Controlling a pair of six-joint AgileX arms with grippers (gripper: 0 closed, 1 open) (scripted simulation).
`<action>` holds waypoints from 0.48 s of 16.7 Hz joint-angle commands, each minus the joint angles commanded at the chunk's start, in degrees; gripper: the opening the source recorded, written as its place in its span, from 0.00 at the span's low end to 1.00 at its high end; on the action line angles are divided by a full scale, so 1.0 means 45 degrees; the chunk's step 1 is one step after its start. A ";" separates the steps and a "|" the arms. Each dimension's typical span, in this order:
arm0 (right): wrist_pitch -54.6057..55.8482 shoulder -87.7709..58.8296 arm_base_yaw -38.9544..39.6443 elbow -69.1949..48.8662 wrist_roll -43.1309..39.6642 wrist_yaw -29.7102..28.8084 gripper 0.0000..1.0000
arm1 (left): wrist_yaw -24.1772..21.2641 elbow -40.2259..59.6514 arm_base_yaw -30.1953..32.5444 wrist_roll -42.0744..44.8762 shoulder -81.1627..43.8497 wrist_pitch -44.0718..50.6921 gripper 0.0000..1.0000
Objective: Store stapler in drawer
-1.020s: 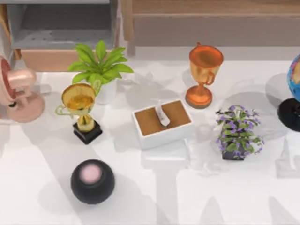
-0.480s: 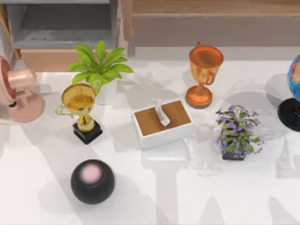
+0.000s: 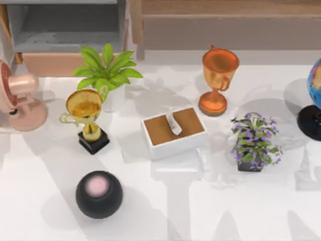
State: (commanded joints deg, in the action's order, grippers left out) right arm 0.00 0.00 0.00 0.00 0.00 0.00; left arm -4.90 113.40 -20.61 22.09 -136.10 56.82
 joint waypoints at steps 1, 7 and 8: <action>0.0000 0.0000 0.0000 0.0000 0.0000 0.0000 1.00 | -0.0049 -0.0047 -0.0010 0.0054 0.0088 -0.0121 1.00; 0.0000 0.0000 0.0000 0.0000 0.0000 0.0000 1.00 | -0.1277 -0.1530 -0.0305 0.1799 0.2102 -0.3563 1.00; 0.0000 0.0000 0.0000 0.0000 0.0000 0.0000 1.00 | -0.1560 -0.1979 -0.0491 0.2346 0.2553 -0.4577 1.00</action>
State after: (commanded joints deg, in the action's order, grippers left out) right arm 0.00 0.00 0.00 0.00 0.00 0.00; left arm -11.92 104.49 -22.82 32.65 -124.62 36.22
